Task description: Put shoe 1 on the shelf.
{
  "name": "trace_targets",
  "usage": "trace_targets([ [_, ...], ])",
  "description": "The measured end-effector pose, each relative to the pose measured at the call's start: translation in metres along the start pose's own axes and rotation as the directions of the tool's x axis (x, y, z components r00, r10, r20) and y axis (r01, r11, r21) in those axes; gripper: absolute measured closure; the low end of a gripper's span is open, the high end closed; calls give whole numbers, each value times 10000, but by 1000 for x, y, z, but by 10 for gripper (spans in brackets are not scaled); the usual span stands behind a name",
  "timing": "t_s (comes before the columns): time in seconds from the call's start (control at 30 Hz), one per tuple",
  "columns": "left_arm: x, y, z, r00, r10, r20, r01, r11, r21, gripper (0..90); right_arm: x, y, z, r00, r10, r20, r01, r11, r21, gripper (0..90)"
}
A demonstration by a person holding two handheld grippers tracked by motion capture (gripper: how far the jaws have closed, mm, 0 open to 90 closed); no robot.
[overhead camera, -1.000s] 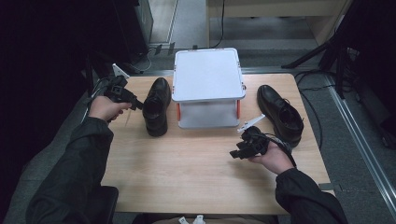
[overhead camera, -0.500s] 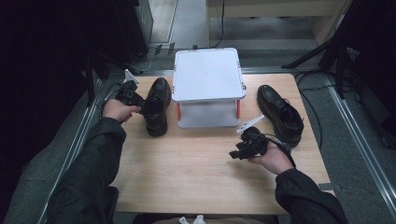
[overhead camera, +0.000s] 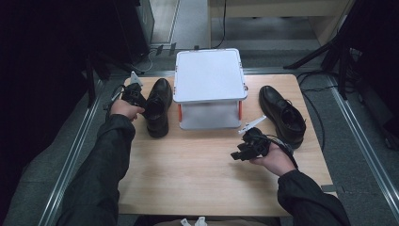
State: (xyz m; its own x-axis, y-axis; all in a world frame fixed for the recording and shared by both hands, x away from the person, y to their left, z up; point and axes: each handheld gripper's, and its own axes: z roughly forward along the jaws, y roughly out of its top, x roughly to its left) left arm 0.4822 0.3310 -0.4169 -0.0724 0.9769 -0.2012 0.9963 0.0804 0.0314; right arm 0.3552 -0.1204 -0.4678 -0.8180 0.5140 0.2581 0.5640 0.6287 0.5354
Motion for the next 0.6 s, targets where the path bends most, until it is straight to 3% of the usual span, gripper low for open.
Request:
trace_targets([
  [0.13, 8, 2, -5, 9974, -666, 261, 667, 9978, -35, 846, -1, 0, -1, 10000, 26, 0, -26, 10000, -49, 493],
  [0.33, 16, 2, -14, 9878, -1198, 996, 1206, 9927, -26, 854, -2, 0, -1, 10000, 74, 16, -73, 10000, -44, 494],
  [0.5, 19, 2, -27, 9870, -1154, 1123, 1186, 9927, -219, 853, -2, 0, -1, 10000, 38, 23, -38, 10000, -51, 494],
  [0.6, 22, 2, -38, 9830, -1279, 1317, 1342, 9901, -400, 854, -2, 0, -1, 10000, 55, 23, -55, 10000, -59, 494],
])
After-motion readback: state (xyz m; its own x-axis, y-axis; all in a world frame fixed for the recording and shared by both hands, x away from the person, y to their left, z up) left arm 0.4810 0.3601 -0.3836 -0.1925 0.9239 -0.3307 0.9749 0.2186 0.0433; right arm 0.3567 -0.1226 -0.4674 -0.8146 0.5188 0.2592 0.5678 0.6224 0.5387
